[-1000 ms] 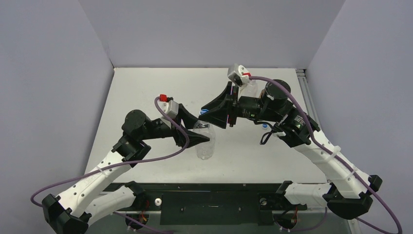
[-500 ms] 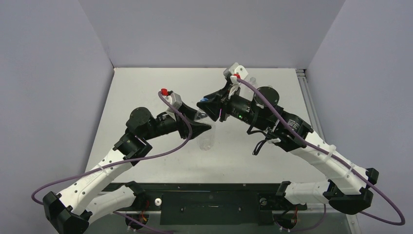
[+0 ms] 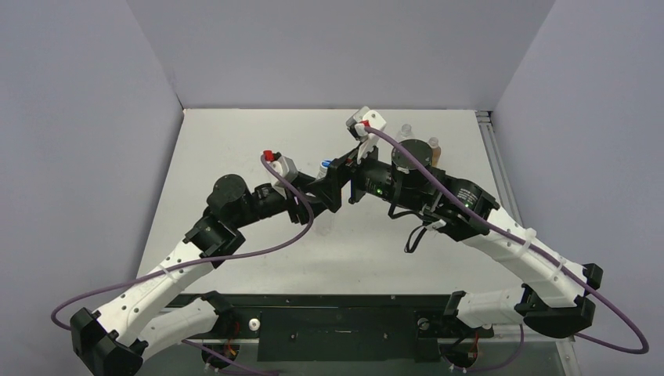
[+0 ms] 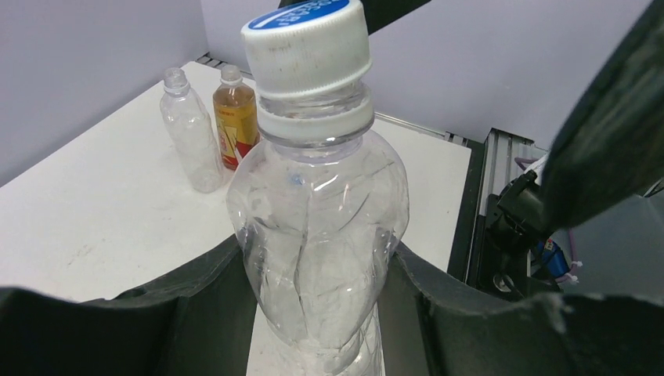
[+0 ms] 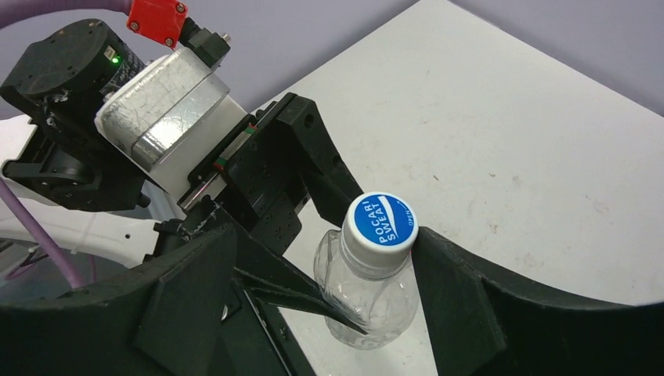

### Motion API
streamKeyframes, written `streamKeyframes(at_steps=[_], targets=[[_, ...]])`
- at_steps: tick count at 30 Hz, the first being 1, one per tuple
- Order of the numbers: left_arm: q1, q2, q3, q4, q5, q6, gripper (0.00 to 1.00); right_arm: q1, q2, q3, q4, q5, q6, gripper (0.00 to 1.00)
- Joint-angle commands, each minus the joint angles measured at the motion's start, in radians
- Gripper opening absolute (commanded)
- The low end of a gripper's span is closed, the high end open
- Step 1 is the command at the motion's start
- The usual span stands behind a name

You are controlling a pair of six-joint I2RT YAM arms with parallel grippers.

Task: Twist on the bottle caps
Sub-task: Screw the bottle cap onto the plastic bottle.

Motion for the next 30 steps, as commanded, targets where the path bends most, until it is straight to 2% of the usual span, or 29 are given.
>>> streamKeyframes(at_steps=[1,6,13,15,25,29,30], targets=[[0.005,-0.031,-0.027,0.005,0.025,0.058,0.02,-0.023,-0.051,0.051,-0.006,-0.034,0.062,0.77],[0.005,-0.054,-0.043,-0.026,0.012,0.095,0.02,-0.071,-0.050,0.086,-0.077,-0.012,0.142,0.75],[0.004,-0.057,-0.030,-0.090,-0.004,0.154,0.02,-0.062,0.030,0.206,-0.267,0.069,0.184,0.59],[0.003,-0.056,-0.023,-0.111,-0.013,0.189,0.02,-0.059,0.049,0.224,-0.296,0.073,0.187,0.58],[-0.017,-0.058,-0.018,-0.157,-0.063,0.249,0.02,-0.038,0.158,0.289,-0.374,0.050,0.201,0.56],[-0.025,-0.059,-0.020,-0.173,-0.071,0.256,0.02,-0.037,0.181,0.297,-0.384,0.051,0.207,0.51],[-0.026,-0.059,-0.019,-0.187,-0.072,0.258,0.02,-0.038,0.183,0.297,-0.382,0.050,0.208,0.47]])
